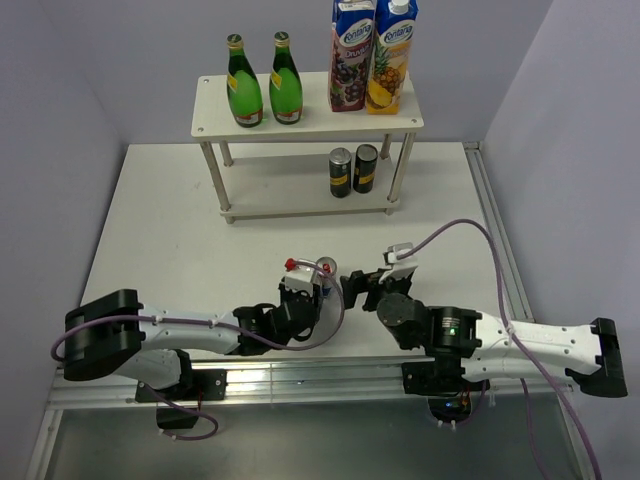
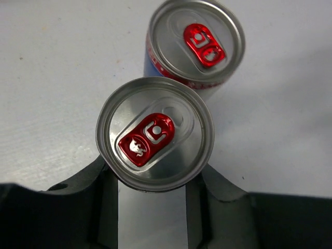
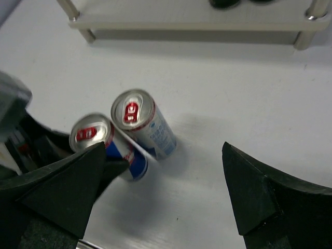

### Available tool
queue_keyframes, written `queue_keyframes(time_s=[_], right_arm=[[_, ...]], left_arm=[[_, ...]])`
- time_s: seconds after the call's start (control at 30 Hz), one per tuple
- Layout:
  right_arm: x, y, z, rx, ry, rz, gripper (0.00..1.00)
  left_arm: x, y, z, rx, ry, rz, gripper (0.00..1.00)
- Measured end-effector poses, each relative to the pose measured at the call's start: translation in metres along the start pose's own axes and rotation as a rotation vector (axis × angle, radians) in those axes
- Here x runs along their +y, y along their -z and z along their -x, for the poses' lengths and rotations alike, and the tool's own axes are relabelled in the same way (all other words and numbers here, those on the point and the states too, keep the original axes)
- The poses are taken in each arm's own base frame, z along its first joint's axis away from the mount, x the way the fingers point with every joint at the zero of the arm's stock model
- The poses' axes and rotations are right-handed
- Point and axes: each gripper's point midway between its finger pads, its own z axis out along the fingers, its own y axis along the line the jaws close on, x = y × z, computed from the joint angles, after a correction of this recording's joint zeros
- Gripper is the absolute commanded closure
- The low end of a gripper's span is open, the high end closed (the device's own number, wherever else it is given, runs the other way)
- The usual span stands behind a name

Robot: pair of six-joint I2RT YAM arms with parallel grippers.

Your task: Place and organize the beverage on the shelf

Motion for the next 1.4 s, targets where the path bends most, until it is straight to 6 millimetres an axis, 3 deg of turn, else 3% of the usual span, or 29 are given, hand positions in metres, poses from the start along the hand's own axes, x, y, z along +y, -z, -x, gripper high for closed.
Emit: queue_keyframes(time_s=[0.1,0.27,0.5,0.63,1.1,1.3,1.4], right_arm=[[0.005,-0.007,-0.026,0.049,0.017,0.026,0.00],[0.011,-0.017,-0.066,0.133,0.032,0.047,0.00],[0.028,-0.027,-0.087,0.179,0.024,0.073,0.00],[0.030,-0.029,-0.092,0.185,0.027,0.073,0.00],[0.035,-0.032,-0.090,0.175,0.014,0.080,0.00],[0.034,-0.032,-0.091,0.176,0.016,0.079,0.00],[0.034,-0.032,-0.091,0.176,0.015,0.078,0.00]], left_arm=[[0.007,-0.005,0.004,-0.016,-0.010,0.029,0.97],[0.025,-0.003,0.014,-0.022,-0.038,0.080,1.00],[0.069,0.011,0.094,-0.184,0.095,0.148,1.00],[0.104,0.006,0.125,-0.251,0.131,0.225,1.00],[0.212,-0.076,0.190,-0.240,0.134,0.462,1.00],[0.235,-0.107,0.202,-0.229,0.139,0.486,1.00],[0.241,-0.123,0.194,-0.197,0.133,0.496,0.96]])
